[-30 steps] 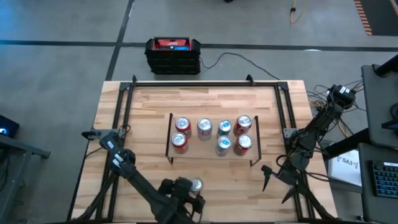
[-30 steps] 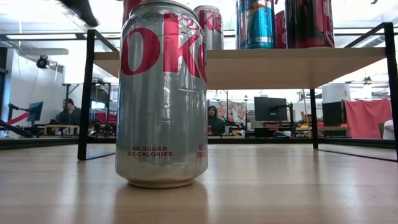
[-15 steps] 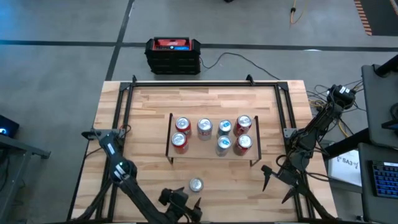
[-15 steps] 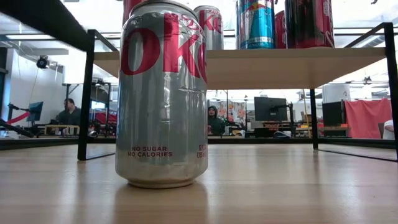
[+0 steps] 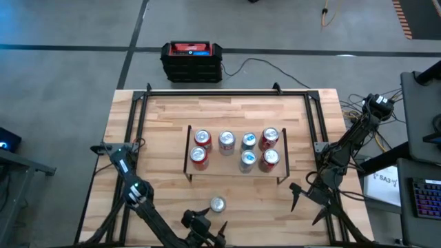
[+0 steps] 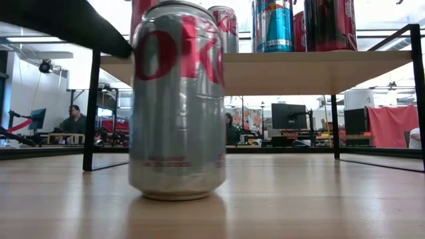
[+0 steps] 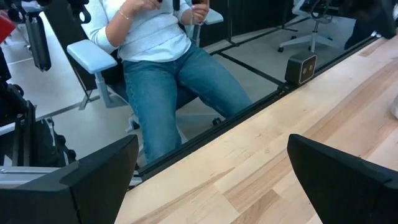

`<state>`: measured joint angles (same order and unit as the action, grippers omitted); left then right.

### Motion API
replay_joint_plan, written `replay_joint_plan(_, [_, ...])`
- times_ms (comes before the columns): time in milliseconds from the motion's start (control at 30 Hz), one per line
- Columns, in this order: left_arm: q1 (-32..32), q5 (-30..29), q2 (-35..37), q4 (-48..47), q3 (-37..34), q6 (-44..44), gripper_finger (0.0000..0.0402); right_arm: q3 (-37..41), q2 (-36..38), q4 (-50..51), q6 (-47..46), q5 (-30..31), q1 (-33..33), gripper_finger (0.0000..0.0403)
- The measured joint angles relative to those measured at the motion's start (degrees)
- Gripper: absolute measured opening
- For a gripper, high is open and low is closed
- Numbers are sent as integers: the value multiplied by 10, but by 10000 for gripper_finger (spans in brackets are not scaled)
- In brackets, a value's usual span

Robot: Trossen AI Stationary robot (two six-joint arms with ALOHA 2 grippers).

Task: Place canned beverage on shelf
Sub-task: Put the silver soda can on the shelf

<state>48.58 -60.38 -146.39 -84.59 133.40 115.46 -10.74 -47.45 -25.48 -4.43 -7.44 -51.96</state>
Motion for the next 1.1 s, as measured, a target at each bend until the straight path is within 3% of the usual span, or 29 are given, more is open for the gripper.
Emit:
replay_joint_plan(267, [-1, -78, -55, 1, 0, 10, 400, 0, 0, 0, 1, 0, 0, 400])
replay_joint_plan(467, [-9, -81, -80, -18, 0, 49, 400, 0, 0, 0, 0, 0, 0, 400])
replay_joint_plan(767, [-28, -119, -100, -26, 0, 54, 400, 0, 0, 0, 0, 0, 0, 400])
replay_joint_plan(1100, [-48, -122, -100, -39, 0, 56, 400, 0, 0, 0, 0, 0, 0, 400])
